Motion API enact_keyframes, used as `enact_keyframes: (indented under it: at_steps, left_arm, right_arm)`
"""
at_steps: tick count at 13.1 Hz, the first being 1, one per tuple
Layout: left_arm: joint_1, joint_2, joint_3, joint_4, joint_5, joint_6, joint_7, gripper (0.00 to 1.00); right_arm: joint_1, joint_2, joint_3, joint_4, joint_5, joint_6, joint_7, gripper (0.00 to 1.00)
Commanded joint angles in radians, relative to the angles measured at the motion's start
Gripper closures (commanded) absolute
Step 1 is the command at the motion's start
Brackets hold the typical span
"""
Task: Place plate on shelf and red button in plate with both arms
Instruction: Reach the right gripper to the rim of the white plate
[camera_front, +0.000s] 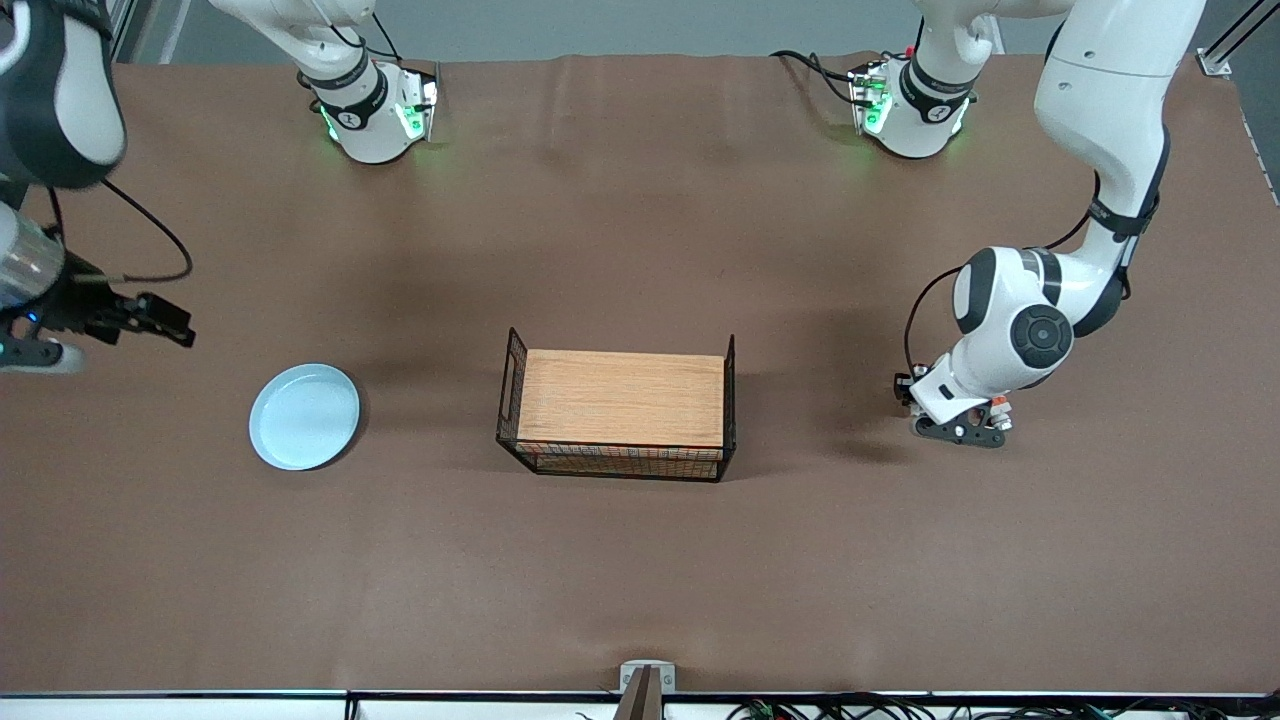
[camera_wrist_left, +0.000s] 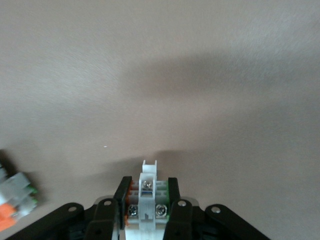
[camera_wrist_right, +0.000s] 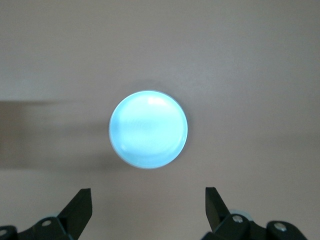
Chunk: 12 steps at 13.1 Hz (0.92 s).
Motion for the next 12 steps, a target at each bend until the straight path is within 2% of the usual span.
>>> enact_keyframes:
  at_steps: [1, 4, 7, 10, 12]
  left_arm:
    - [0.017, -0.089, 0.004, -0.008, 0.016, -0.039, 0.010, 0.85]
    - [0.047, -0.148, 0.001, 0.040, 0.016, -0.086, 0.000, 0.84]
    - [0.049, -0.162, 0.002, 0.173, 0.015, -0.294, -0.002, 0.84]
    - [0.064, -0.157, 0.002, 0.311, 0.004, -0.455, -0.002, 0.84]
    - [0.064, -0.157, 0.002, 0.363, 0.003, -0.506, -0.006, 0.84]
  right_arm:
    - [-0.080, 0.145, 0.006, 0.006, -0.001, 0.152, -0.058, 0.00]
    - [-0.116, 0.281, 0.006, 0.001, -0.001, 0.297, -0.084, 0.00]
    - [-0.108, 0.381, 0.006, -0.001, -0.001, 0.372, -0.084, 0.00]
    - [-0.108, 0.437, 0.007, -0.019, -0.001, 0.412, -0.125, 0.00]
    - [-0.107, 0.438, 0.007, -0.095, -0.001, 0.521, -0.153, 0.00]
